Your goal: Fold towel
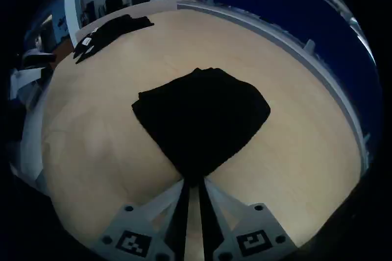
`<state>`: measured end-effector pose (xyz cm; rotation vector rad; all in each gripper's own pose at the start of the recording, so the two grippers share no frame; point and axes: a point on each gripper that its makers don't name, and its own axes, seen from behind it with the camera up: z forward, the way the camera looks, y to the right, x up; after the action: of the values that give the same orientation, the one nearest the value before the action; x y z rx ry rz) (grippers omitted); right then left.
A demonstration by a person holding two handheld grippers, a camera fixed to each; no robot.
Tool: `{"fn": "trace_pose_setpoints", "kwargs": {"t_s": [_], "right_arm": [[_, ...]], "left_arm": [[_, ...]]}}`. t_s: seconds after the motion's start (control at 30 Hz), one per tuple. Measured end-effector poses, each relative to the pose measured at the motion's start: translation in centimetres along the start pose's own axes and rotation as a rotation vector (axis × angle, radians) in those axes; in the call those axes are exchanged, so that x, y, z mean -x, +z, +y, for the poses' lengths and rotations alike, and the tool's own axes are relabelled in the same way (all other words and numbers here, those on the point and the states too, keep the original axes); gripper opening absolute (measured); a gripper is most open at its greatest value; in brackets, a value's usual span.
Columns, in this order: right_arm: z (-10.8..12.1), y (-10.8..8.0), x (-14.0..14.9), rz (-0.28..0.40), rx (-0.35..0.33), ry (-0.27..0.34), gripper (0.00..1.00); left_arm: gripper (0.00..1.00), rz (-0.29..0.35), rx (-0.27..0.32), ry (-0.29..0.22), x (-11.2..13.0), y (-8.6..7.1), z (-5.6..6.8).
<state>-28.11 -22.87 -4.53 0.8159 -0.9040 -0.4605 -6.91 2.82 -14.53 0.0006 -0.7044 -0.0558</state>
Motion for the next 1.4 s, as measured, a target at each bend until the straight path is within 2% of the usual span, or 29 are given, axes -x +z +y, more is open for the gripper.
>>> {"fn": "trace_pose_setpoints", "kwargs": {"t_s": [0.13, 0.4, 0.6, 1.07, 1.23, 1.4], "right_arm": [[0.1, -0.1, -0.1, 0.008, -0.002, 0.004, 0.05], [0.6, -1.4, -1.7, 0.048, 0.009, -0.016, 0.04], [1.7, -3.6, -5.2, 0.118, 0.039, -0.04, 0.04], [3.6, -10.3, -14.4, 0.279, 0.08, -0.078, 0.04], [4.2, -11.9, -15.9, 0.308, 0.094, -0.078, 0.04], [5.1, -12.8, -16.2, 0.32, 0.109, -0.061, 0.04]], "left_arm": [[0.84, -0.001, 0.0, 0.001, 0.1, -0.1, 0.1], [0.84, 0.003, 0.003, 0.007, -0.2, -0.2, 0.2], [0.84, 0.016, 0.006, 0.014, -1.1, -0.1, 0.1], [0.84, 0.054, 0.023, 0.037, -3.5, -0.2, 0.8], [0.83, 0.065, 0.028, 0.043, -4.1, -0.2, 1.0], [0.84, 0.071, 0.033, 0.048, -4.5, -0.2, 1.3]]}}
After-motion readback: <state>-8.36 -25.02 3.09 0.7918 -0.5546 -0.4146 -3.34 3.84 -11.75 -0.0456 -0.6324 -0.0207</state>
